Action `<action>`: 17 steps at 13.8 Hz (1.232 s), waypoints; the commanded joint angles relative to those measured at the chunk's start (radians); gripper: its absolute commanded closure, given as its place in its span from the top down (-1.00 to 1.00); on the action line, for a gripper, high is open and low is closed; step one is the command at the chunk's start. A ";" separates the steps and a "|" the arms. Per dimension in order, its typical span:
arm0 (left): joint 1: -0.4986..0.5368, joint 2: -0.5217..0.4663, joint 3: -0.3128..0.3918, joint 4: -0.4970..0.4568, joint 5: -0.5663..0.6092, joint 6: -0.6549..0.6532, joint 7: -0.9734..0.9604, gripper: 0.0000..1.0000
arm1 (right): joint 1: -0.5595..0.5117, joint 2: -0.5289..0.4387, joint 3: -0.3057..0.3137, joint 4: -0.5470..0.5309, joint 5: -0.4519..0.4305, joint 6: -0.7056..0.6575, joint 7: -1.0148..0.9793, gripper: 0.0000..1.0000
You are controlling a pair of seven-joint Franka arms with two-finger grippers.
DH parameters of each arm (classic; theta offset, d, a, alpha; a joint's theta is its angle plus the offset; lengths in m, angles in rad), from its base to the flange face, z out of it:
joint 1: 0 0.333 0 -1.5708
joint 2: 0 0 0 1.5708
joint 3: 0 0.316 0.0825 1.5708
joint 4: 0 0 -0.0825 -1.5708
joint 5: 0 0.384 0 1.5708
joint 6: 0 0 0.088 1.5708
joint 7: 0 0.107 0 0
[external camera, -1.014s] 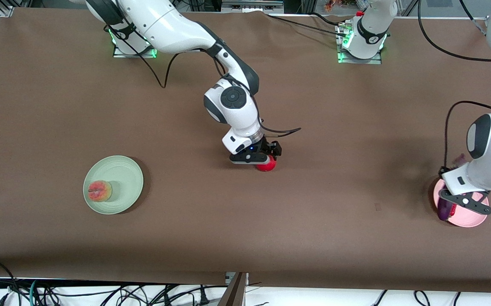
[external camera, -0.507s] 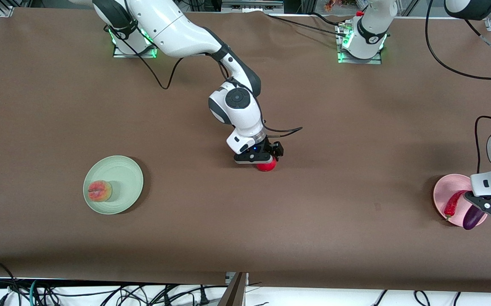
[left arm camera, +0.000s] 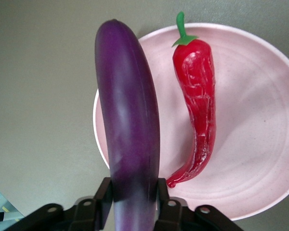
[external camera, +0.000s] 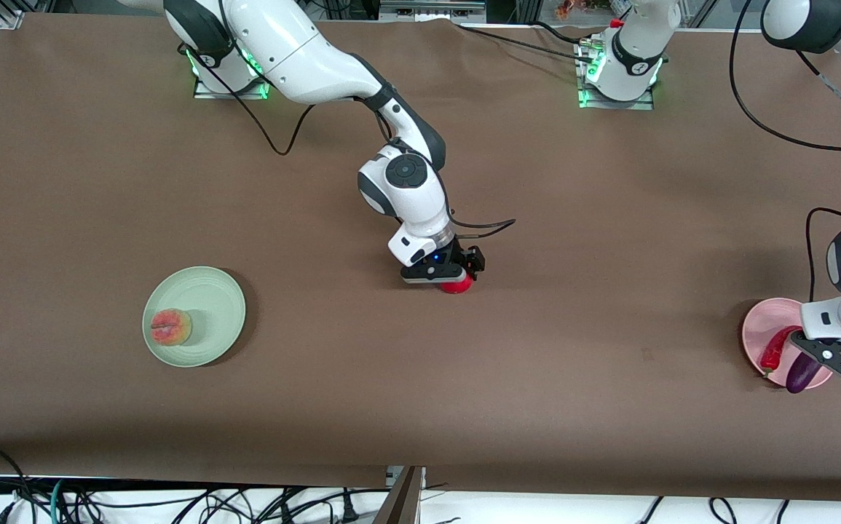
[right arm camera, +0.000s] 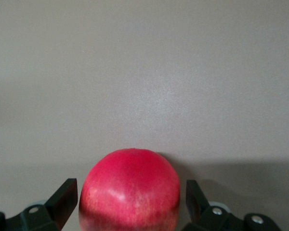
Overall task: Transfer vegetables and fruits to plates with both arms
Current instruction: 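Place the eggplant on the pink plate while the right gripper lifts the red fruit, then set the red fruit on the green plate while the left gripper withdraws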
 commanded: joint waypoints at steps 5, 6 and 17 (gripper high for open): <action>0.005 0.000 -0.014 0.038 0.014 -0.004 0.026 1.00 | 0.010 -0.004 -0.027 0.017 -0.015 0.015 -0.003 -0.88; 0.002 -0.014 -0.018 0.038 0.014 -0.012 0.026 1.00 | -0.003 -0.029 -0.032 0.017 -0.014 -0.004 -0.007 -0.89; -0.032 -0.294 -0.222 0.040 -0.345 -0.654 -0.233 1.00 | -0.469 -0.212 -0.036 -0.008 0.048 -0.602 -0.820 -0.89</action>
